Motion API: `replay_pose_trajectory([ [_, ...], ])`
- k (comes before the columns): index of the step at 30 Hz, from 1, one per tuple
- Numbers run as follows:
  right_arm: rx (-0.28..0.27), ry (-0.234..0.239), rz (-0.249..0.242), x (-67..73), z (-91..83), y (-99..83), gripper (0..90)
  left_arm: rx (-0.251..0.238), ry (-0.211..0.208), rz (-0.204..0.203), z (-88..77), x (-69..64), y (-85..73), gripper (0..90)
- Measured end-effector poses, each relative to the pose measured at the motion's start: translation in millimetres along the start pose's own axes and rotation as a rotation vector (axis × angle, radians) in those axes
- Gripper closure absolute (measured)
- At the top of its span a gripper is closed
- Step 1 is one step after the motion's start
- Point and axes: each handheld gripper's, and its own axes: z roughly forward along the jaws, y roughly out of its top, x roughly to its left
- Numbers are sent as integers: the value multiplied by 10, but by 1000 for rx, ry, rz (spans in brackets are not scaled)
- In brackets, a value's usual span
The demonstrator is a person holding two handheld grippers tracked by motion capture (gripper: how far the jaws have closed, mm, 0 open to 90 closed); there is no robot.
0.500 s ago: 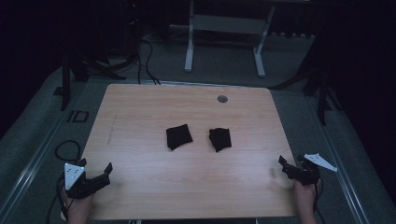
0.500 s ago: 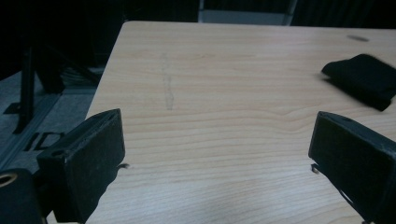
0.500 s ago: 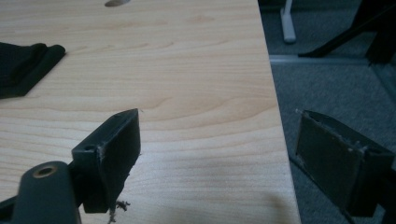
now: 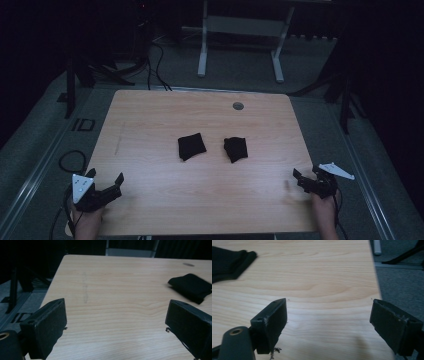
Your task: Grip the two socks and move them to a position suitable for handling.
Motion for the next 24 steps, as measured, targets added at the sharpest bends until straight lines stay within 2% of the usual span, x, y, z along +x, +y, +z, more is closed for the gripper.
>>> replay_pose_trajectory([
  [3, 25, 44, -30, 100, 29, 40, 146, 16, -32, -39, -5, -30, 26, 47],
  [4, 33, 54, -39, 136, 37, 55, 146, 34, -58, -54, -3, -47, 35, 48],
  [7, 57, 89, -54, 224, 78, 112, 145, 65, -79, -35, 2, -112, 47, 50],
  [10, 55, 133, -45, 306, 128, 170, 145, 88, -111, -45, 0, -184, 78, 49],
  [12, 54, 143, -43, 384, 172, 212, 144, 111, -136, -28, 1, -228, 85, 49],
  [14, 61, 137, -53, 480, 227, 260, 144, 126, -170, 17, 0, -277, 81, 35],
  [15, 68, 140, -66, 532, 256, 284, 139, 134, -181, 22, 3, -299, 82, 31],
  [18, 68, 194, -90, 687, 336, 355, 132, 139, -218, 16, 14, -339, 77, 31],
  [24, 79, 250, -151, 1008, 526, 517, 153, 120, -219, 37, 7, -342, 68, 31],
])
